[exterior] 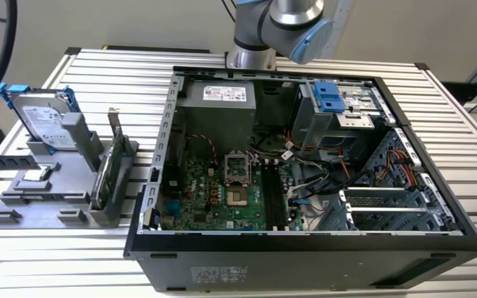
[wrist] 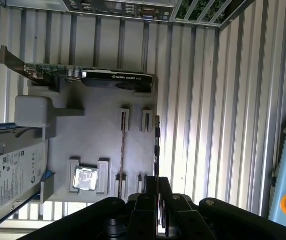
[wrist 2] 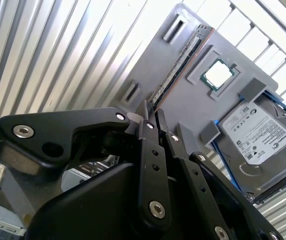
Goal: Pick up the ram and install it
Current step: 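Pick up the ram and move it above insertion slot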
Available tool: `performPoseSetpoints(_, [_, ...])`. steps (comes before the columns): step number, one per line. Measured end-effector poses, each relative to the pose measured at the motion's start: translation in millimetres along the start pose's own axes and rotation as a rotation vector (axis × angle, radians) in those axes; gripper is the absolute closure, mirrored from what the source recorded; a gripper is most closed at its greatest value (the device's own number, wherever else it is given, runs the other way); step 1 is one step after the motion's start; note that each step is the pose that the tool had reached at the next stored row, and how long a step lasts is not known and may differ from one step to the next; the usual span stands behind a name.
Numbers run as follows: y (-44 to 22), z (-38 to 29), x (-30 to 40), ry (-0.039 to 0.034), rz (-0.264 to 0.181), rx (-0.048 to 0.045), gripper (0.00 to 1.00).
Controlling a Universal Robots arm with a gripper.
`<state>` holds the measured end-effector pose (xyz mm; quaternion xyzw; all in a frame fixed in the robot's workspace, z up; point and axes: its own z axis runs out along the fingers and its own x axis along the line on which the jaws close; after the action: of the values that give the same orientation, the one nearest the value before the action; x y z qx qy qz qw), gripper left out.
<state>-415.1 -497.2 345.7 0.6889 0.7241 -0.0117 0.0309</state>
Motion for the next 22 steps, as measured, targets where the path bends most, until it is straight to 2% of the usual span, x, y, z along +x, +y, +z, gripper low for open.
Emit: performPoseSetpoints(22, [0.2,-7.8,-0.5,0.0000,0.000,0.0000,1.00])
